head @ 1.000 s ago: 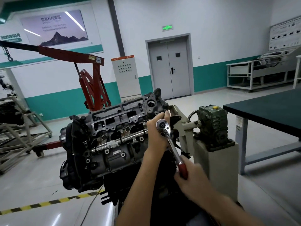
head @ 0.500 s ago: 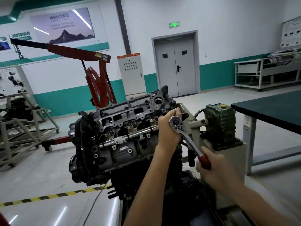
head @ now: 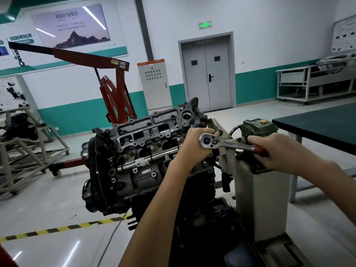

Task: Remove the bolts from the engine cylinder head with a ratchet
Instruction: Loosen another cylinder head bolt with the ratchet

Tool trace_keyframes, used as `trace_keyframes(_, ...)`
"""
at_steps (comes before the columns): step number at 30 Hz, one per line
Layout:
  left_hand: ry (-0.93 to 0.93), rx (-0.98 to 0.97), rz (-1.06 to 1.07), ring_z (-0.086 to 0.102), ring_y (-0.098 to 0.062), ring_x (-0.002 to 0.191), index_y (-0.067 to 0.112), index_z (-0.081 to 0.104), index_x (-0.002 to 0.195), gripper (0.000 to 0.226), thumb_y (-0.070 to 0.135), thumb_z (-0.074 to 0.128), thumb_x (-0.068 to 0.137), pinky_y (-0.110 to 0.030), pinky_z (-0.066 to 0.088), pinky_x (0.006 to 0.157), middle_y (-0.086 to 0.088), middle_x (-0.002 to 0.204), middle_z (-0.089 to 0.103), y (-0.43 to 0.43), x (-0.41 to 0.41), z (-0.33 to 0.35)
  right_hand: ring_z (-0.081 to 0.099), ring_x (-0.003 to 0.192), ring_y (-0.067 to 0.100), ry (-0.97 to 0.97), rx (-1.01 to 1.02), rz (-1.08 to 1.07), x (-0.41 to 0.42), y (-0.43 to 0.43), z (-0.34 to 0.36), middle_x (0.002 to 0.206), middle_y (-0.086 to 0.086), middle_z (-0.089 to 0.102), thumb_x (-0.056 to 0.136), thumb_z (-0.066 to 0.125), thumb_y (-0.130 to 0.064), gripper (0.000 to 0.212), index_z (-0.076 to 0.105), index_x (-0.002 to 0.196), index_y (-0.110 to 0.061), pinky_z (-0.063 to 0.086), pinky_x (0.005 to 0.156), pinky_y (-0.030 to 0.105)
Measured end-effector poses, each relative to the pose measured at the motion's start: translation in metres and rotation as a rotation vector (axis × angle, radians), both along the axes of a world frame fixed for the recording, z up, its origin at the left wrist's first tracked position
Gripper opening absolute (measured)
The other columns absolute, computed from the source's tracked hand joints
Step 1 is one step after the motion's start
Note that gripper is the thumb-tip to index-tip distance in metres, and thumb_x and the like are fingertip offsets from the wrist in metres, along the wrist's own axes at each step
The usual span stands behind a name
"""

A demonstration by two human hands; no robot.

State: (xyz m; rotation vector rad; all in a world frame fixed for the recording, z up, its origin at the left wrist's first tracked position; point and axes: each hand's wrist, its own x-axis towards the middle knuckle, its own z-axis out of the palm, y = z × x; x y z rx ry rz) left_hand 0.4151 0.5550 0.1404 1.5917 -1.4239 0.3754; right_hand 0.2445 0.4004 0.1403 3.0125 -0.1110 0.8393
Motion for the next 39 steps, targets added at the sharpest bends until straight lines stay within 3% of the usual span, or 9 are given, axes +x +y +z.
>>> trace_keyframes(2,0.090,-0.135,-0.008,0.030,-0.010,0.047,0.007,0.040,0.053,0.045,0.007,0.054,0.095,-0.027,0.024,0.046,0.002,0.049,0.037,-0.003,-0.003,-0.007,0.050,0.050,0.002,0.006,0.054,0.021,0.002,0.006,-0.007,0.061,-0.011,0.053,0.079,0.064,-0.012,0.017,0.059,0.096,-0.016,0.031,0.048,0.007)
trace_keyframes(5,0.242,-0.385,0.017,0.029,-0.007,0.043,0.001,0.040,0.053,0.045,0.003,0.050,0.097,-0.022,0.021,0.042,0.002,0.048,0.036,-0.017,-0.014,-0.016,0.057,0.056,0.010,0.006,0.418,0.040,0.002,0.037,-0.046,0.067,-0.001,0.058,0.082,0.063,-0.009,0.015,0.053,0.089,-0.017,0.047,0.055,0.017)
trace_keyframes(11,0.405,-0.589,0.092,0.025,-0.006,0.046,0.001,0.032,0.053,0.046,-0.002,0.048,0.096,-0.014,0.023,0.044,-0.003,0.051,0.029,-0.035,-0.024,-0.017,0.047,0.043,0.002,-0.181,0.998,0.185,0.020,0.127,-0.091,0.054,-0.005,0.052,0.076,0.058,0.004,0.020,0.054,0.076,-0.015,0.036,0.044,0.010)
trace_keyframes(17,0.149,-0.197,0.029,0.031,-0.017,0.048,-0.005,0.038,0.055,0.045,0.005,0.055,0.096,-0.037,0.025,0.046,-0.020,0.050,0.037,0.000,-0.005,-0.005,0.056,0.055,0.015,0.002,0.430,0.101,0.009,0.047,-0.051,0.066,0.002,0.057,0.081,0.060,-0.009,0.009,0.055,0.088,-0.012,0.050,0.056,0.025)
trace_keyframes(21,0.037,-0.012,0.021,0.028,-0.006,0.048,0.018,0.035,0.051,0.049,0.006,0.057,0.093,-0.021,0.024,0.048,0.005,0.048,0.033,0.001,-0.003,0.003,0.046,0.048,0.002,-0.038,-0.011,0.029,0.007,-0.003,0.001,0.055,-0.017,0.041,0.081,0.062,-0.017,0.012,0.057,0.092,-0.014,0.030,0.045,0.010)
trace_keyframes(26,0.274,-0.337,0.089,0.030,-0.015,0.047,-0.007,0.040,0.054,0.046,0.005,0.051,0.097,-0.029,0.023,0.045,-0.013,0.048,0.036,-0.017,-0.014,-0.012,0.056,0.054,0.007,-0.048,0.319,0.004,0.010,0.026,-0.045,0.065,-0.002,0.057,0.082,0.061,-0.016,0.014,0.055,0.095,-0.014,0.050,0.052,0.021)
trace_keyframes(33,0.360,-0.424,0.151,0.027,-0.016,0.050,-0.010,0.037,0.056,0.044,0.004,0.051,0.096,-0.027,0.024,0.045,-0.011,0.052,0.032,-0.025,-0.020,-0.010,0.044,0.033,0.007,-0.193,1.055,0.178,0.035,0.126,-0.100,0.047,-0.001,0.049,0.078,0.057,-0.002,0.016,0.049,0.076,-0.015,0.037,0.036,0.018)
trace_keyframes(36,0.244,-0.245,0.091,0.030,-0.018,0.049,-0.010,0.040,0.057,0.046,0.009,0.052,0.098,-0.034,0.024,0.046,-0.022,0.051,0.038,-0.011,-0.011,-0.006,0.045,0.042,0.007,-0.149,0.806,0.145,0.025,0.090,-0.087,0.050,-0.001,0.051,0.074,0.058,-0.003,0.015,0.050,0.073,-0.015,0.038,0.044,0.018)
trace_keyframes(39,0.114,-0.017,0.070,0.032,-0.011,0.049,0.002,0.042,0.054,0.044,0.009,0.057,0.095,-0.028,0.027,0.049,-0.006,0.050,0.039,-0.002,-0.003,0.002,0.054,0.050,0.009,-0.018,0.414,0.081,0.010,0.029,-0.051,0.063,0.000,0.058,0.079,0.062,-0.009,0.012,0.055,0.086,-0.017,0.048,0.050,0.022)
